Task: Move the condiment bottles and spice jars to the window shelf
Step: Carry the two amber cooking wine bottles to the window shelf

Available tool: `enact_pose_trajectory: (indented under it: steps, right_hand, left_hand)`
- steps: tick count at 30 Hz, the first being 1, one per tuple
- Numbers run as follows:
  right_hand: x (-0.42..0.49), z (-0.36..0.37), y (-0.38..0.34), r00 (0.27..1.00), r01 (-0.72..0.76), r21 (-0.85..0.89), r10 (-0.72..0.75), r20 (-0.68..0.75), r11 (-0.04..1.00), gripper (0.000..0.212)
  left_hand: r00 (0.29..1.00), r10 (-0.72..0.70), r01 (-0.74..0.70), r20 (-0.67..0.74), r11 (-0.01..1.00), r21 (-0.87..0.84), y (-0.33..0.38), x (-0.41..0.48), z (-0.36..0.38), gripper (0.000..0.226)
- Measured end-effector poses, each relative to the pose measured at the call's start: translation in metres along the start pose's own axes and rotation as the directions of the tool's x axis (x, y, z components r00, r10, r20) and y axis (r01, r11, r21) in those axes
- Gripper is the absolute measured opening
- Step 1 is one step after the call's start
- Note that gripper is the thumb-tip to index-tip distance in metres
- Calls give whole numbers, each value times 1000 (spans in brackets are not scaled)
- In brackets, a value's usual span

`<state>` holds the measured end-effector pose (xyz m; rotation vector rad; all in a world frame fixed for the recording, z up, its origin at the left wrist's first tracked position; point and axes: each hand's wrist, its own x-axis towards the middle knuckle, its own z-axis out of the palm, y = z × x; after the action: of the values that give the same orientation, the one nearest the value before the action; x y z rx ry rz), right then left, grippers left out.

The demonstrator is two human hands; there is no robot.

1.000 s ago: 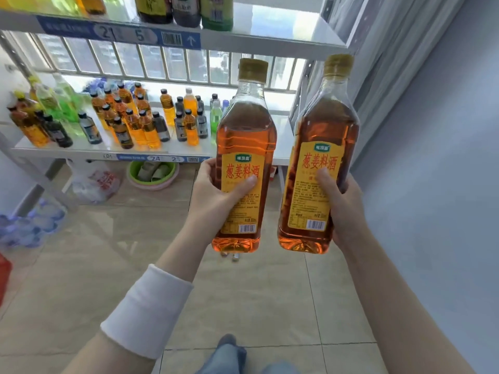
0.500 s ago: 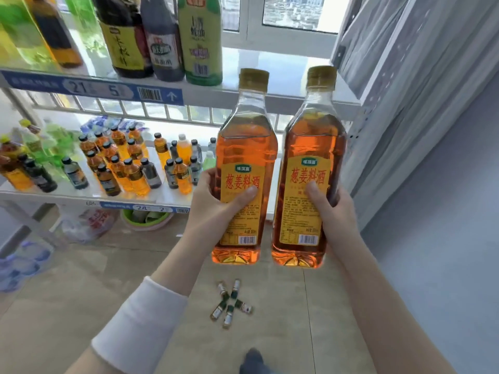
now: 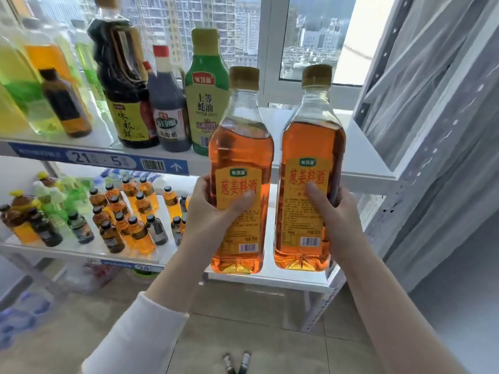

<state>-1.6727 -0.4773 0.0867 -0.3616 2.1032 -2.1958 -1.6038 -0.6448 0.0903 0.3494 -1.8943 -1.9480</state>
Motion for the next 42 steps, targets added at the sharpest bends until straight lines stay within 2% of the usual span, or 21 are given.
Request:
enact_pose_trajectory:
  steps: [4, 7, 13, 17, 23, 31, 35, 42]
  right_hand:
    - [46, 11, -10, 999, 46, 15, -46, 7, 999, 66]
    - [89, 16, -19, 995, 85, 10, -86, 40, 996, 69]
    - [186, 17, -27, 977, 151, 90, -163, 139, 984, 59]
    - [243, 19, -23, 964, 163, 115, -183, 190, 980, 63]
    - [311, 32, -7, 957, 171, 137, -198, 211, 976, 50]
    - [359, 53, 13, 928, 196, 117, -223, 297, 974, 50]
    - [371, 63, 22, 924, 182, 117, -211, 319, 976, 51]
    - [387, 79, 31, 927, 185, 123, -215, 308, 975, 52]
  left_hand:
    - [999, 37, -37, 11, 999, -3, 9, 42, 4, 63]
    - [998, 55, -55, -11, 998, 11, 13, 75, 10, 72]
    - [984, 88, -89, -158, 996, 0, 17, 127, 33, 76]
    - [964, 89, -85, -252, 996, 28, 14, 157, 47, 69]
    - [929, 88, -85, -359, 996, 24, 18, 180, 58, 71]
    - [900, 140, -123, -413, 990, 67, 16, 193, 59, 84]
    - [897, 151, -128, -416, 988, 83, 12, 197, 58, 102]
    - [890, 173, -146, -421, 985, 96, 7, 204, 57, 100]
